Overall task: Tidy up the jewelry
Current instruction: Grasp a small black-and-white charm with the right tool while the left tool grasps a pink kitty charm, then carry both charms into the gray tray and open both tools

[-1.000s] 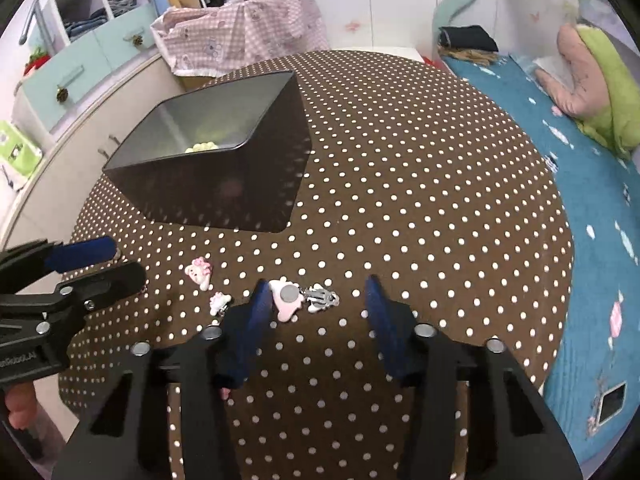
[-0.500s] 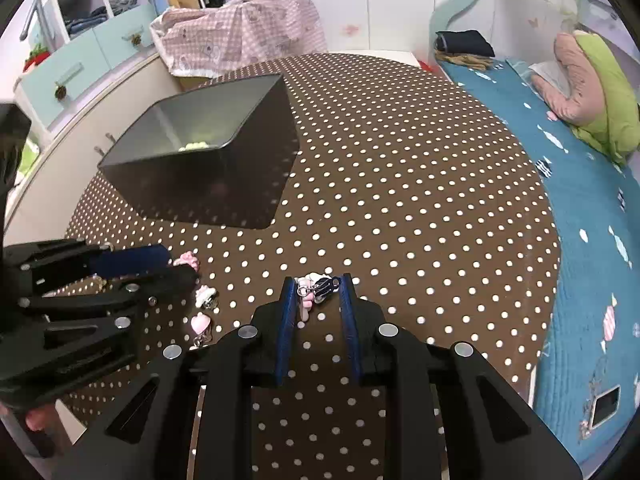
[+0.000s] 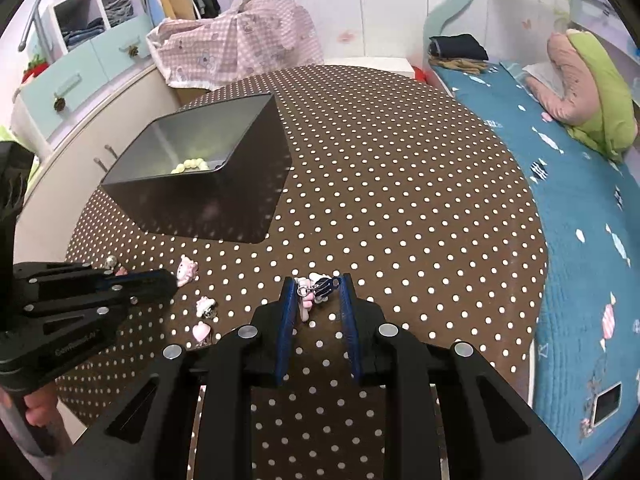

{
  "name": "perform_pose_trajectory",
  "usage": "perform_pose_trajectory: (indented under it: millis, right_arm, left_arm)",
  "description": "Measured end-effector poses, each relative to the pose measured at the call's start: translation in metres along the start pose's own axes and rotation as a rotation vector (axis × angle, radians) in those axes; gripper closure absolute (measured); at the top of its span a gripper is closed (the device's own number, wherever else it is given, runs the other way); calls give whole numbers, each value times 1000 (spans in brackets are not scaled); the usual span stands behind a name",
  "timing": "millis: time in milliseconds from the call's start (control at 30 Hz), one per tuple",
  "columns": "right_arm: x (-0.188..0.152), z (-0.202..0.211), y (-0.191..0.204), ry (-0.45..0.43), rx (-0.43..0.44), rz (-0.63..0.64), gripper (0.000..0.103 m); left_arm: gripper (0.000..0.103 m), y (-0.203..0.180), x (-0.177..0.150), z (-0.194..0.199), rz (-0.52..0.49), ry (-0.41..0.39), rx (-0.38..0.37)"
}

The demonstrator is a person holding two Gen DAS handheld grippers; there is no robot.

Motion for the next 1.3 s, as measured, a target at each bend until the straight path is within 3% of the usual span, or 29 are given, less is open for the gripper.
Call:
perform_pose_trajectory:
  millis: [167,200,267,333,467,600,633,667,700,800,1033,1300]
  right_arm:
    - [0,-1,-2,2,0,-5,80]
    - [1,-1,-3,2,2,-9,80]
    - [1,0,-4,2,9,-17,80]
    - [1,0,-4,0,12,-17,80]
    - [1,-2,-6,7,15,-19,80]
    - [0,-5,-7,14,19,-23,80]
    - [0,-6,-8,16,20,-23,80]
    - [0,-7,-8,18,21,-25,80]
    - [-1,-8,-8,19,21,-27,80]
    - [0,-9,-9,20,23,-30,80]
    - [7,-5,-7,-2,25,-28,80]
    - [29,11,5,-61,30,1,80]
  left_arm:
    - [101,5,-3,6,10,-15,-11]
    - [98,7,-3,6,22,-16,-1]
    - [83,8,-2,5,24,-13,4]
    - [81,4,-2,0,7,-3,20]
    - [67,-12,5,-7,-26,-9,18]
    - [69,-17,7,-10,-61,-10,56]
    - [74,-18,9,-11,-66,-12,62]
    - [89,-16,9,-12,-71,-18,83]
    - [88,-14,10,-13,-76,-23,103]
    - [88,-7,11,-11,-47,-22,43]
    - [88,11,8,-3,16,-22,5]
    - [88,24,11,26,61,-85,-43]
Point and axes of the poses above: each gripper's, at about its wrist camera, not at the fingertips, and z roughly against the way its jaws point, y to its left, x to its top, the point moved 6 cm from there along -z, roughly the way its jaws point, and after that the axes turned 6 degrees about -y, right-handed, at the moved point
